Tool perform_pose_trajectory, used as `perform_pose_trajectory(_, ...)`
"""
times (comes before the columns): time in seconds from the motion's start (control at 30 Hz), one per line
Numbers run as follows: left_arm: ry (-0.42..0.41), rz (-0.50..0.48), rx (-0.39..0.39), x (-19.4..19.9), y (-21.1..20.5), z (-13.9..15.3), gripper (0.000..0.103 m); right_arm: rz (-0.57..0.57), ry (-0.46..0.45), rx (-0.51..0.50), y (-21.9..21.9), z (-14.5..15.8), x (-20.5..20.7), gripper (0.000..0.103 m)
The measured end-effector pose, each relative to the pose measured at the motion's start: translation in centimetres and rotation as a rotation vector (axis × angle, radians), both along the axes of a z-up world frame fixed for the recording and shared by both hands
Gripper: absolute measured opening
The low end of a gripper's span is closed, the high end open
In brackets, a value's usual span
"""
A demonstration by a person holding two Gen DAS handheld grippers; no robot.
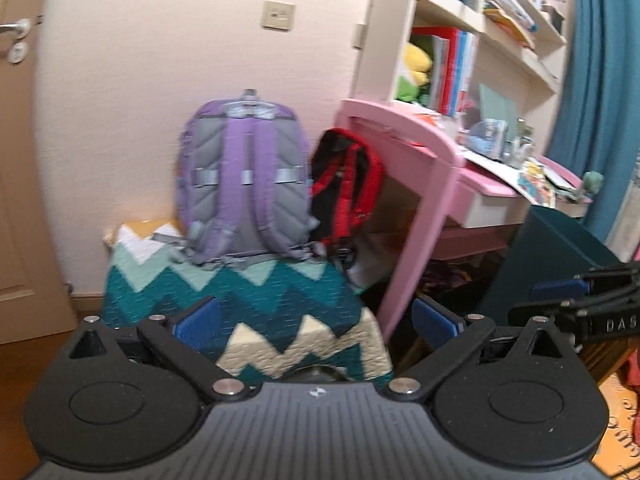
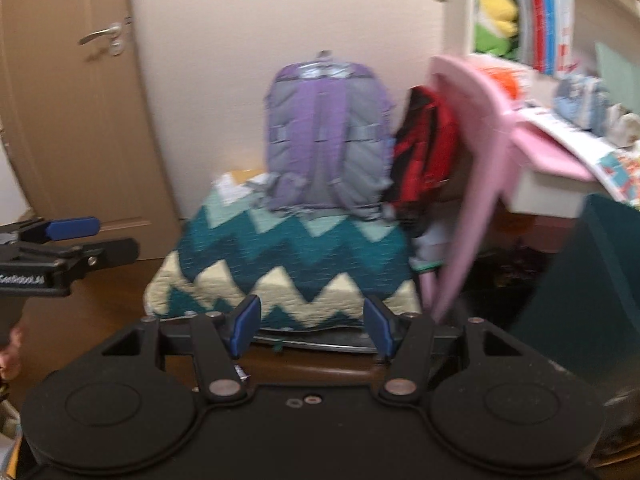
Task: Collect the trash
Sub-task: 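Return both tools to the trash pile on the floor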
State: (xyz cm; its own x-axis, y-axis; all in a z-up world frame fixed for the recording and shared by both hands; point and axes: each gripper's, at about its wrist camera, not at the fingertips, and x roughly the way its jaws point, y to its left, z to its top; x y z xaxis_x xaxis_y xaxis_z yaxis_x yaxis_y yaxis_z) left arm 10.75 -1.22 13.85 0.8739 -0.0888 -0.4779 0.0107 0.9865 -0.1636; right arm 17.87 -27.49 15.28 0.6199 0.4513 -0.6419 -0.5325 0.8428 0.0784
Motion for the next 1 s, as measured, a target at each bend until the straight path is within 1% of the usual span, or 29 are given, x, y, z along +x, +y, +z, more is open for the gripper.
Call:
perform_pose_trajectory(0.1, 0.014, 0.038, -0.008, -0.7, 2.0, -1.6, 0.103, 0.04, 0.021, 0.031, 2.3, -2.0, -0.2, 0.056)
perform_pose_trajectory(0.2, 0.054, 0.077, -0.051, -0.9, 4.2, -3.9, 0.103, 0.069, 0.049, 0.06, 4.3, -4.5, -0.2, 0.056)
perform_pose_trajectory(0.27, 0.085, 0.099, -0.073, -0.7, 5.4, -5.4, 0.103, 0.09, 0.078, 0.062, 5.8, -6.5, 0.0, 0.056)
perform_pose_trajectory(0.4, 0.151, 0.141, -0.066, 0.2, 7.6, -8.8, 0.103, 0.127, 0.124, 0.049, 8.9, -10.9, 0.7, 0.056)
perform_pose_trajectory(0.5, 0.194, 0.164, -0.052, 1.2, 8.9, -11.6, 0.103, 0.125, 0.172, 0.043, 10.9, -14.2, 1.9, 0.056)
perform_pose_trajectory(0.57, 0.22, 0.17, -0.066, 2.0, 9.8, -13.5, 0.103, 0.123, 0.208, 0.038, 12.2, -16.4, 2.9, 0.056)
perform_pose_trajectory(0.63, 0.244, 0.19, -0.063, 2.8, 10.4, -15.4, 0.103, 0.112, 0.24, 0.032, 13.2, -18.4, 3.9, 0.056)
perform_pose_trajectory(0.8, 0.341, 0.234, -0.082, 5.4, 12.2, -21.1, 0.103, 0.088, 0.31, 0.013, 15.5, -24.1, 6.4, 0.056)
perform_pose_trajectory(0.93, 0.417, 0.268, -0.091, 7.1, 13.2, -25.7, 0.103, 0.064, 0.392, -0.004, 17.0, -28.9, 8.5, 0.056)
perform_pose_trajectory(1.0, 0.441, 0.274, -0.099, 7.9, 13.4, -27.5, 0.103, 0.033, 0.425, -0.016, 17.5, -31.3, 9.5, 0.056)
